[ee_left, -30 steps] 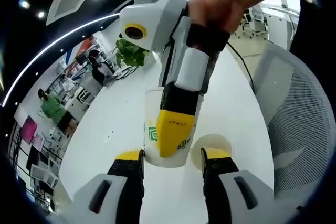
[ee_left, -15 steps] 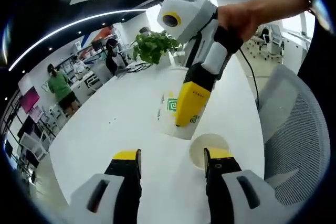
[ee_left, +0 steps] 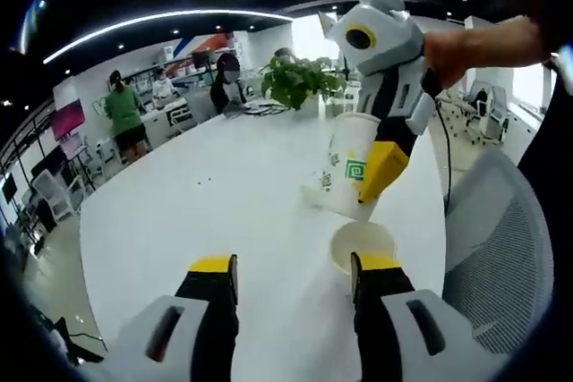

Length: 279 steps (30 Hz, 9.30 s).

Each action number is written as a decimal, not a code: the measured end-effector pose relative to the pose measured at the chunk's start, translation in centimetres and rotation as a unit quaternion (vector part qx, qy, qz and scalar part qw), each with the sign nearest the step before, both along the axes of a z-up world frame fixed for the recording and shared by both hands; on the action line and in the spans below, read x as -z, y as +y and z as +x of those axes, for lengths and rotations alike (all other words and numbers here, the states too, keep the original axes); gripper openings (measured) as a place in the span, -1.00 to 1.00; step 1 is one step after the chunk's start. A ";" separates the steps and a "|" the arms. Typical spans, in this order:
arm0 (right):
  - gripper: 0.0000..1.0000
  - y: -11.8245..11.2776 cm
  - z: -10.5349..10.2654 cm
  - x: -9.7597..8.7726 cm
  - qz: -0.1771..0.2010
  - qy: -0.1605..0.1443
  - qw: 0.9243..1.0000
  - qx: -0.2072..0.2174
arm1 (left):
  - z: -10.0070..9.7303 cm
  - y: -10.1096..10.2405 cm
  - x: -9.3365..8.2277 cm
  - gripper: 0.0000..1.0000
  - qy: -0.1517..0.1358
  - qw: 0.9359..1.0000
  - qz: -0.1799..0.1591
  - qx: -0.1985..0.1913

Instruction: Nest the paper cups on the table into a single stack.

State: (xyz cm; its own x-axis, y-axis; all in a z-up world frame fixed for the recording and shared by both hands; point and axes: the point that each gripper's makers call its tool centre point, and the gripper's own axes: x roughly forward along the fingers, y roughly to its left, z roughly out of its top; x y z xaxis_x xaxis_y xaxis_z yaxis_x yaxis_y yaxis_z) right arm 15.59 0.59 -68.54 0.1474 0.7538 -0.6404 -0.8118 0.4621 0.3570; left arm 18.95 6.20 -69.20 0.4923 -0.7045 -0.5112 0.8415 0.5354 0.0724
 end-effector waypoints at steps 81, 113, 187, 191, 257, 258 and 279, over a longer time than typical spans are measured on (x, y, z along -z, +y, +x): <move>-0.79 0.4 -3.2 6.3 -0.218 -0.022 0.954 -0.202 | -1.9 4.7 3.1 0.08 0.059 0.995 -0.037 -0.075; -0.70 -1.6 -2.9 2.5 -0.169 -0.053 0.973 -0.150 | -0.8 1.4 2.3 0.07 0.052 0.998 -0.026 -0.036; 0.23 -16.5 -5.6 3.2 -0.025 -0.028 0.976 0.213 | 4.4 -19.1 5.1 0.14 0.023 0.974 0.098 0.205; 0.21 -16.4 -5.8 3.7 -0.021 -0.023 0.977 0.213 | 4.8 -20.5 5.6 0.14 0.027 0.971 0.101 0.214; 0.15 -15.6 -6.6 5.6 0.008 0.003 0.976 0.217 | 8.6 -23.4 9.8 -0.22 0.026 0.951 0.194 0.239; 0.15 -15.4 -6.7 5.3 0.008 0.001 0.977 0.214 | 8.8 -23.1 9.5 -0.22 0.024 0.952 0.192 0.236; 0.10 -12.5 -2.9 3.6 0.025 -0.015 0.983 0.182 | 9.6 -15.5 4.7 -0.22 -0.006 0.968 0.176 0.177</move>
State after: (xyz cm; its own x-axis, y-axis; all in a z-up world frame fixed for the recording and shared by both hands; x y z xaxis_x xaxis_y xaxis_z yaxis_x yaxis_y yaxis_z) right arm 12.70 -11.87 -72.18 0.4320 0.6774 -0.5954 -0.6065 0.7068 0.3642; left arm 28.54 -9.34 -73.94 0.2592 -0.6134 -0.7460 0.9657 0.1536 0.2092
